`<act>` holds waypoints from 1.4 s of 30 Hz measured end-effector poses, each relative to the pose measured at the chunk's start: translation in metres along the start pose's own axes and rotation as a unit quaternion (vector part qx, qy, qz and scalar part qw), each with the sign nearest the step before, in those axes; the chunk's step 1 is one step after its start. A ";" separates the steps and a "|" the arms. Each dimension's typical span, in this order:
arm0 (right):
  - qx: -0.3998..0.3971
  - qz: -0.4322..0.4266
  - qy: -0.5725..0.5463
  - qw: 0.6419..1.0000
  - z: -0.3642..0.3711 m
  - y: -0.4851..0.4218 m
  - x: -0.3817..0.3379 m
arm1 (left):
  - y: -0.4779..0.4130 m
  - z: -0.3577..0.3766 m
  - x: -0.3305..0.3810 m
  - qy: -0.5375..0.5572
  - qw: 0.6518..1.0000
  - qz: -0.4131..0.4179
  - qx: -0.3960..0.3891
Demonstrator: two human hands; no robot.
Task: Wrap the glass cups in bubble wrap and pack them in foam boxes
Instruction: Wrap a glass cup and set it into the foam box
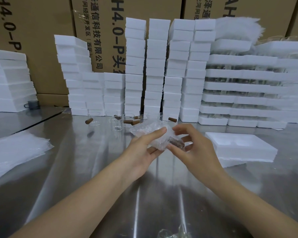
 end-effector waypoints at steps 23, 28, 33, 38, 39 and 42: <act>0.005 0.009 0.404 0.915 -0.041 -0.022 0.033 | -0.023 -0.039 0.016 -0.141 0.977 0.057 0.151; -0.060 0.089 0.489 0.865 -0.047 -0.022 0.057 | -0.032 -0.058 0.026 -0.086 0.972 0.089 0.202; -0.115 -0.029 0.280 0.953 -0.022 -0.022 0.022 | -0.031 -0.063 0.043 -0.056 0.966 0.139 0.211; -0.231 -0.104 0.202 0.946 0.004 0.000 0.010 | -0.026 -0.059 0.057 -0.085 0.960 0.178 0.201; -0.244 -0.104 0.202 0.943 0.006 0.002 0.012 | -0.026 -0.059 0.058 -0.101 0.958 0.178 0.200; -0.270 -0.101 0.202 0.936 0.009 0.006 0.019 | -0.027 -0.059 0.060 -0.181 0.950 0.179 0.180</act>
Point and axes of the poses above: each hand's wrist, its own y-axis away from the middle knuckle, its own z-axis out of the palm, x = y × z, the point moved 6 cm from there along -y, towards the middle knuckle, and after that the axes turned 6 degrees about x, right-handed, at the moved point
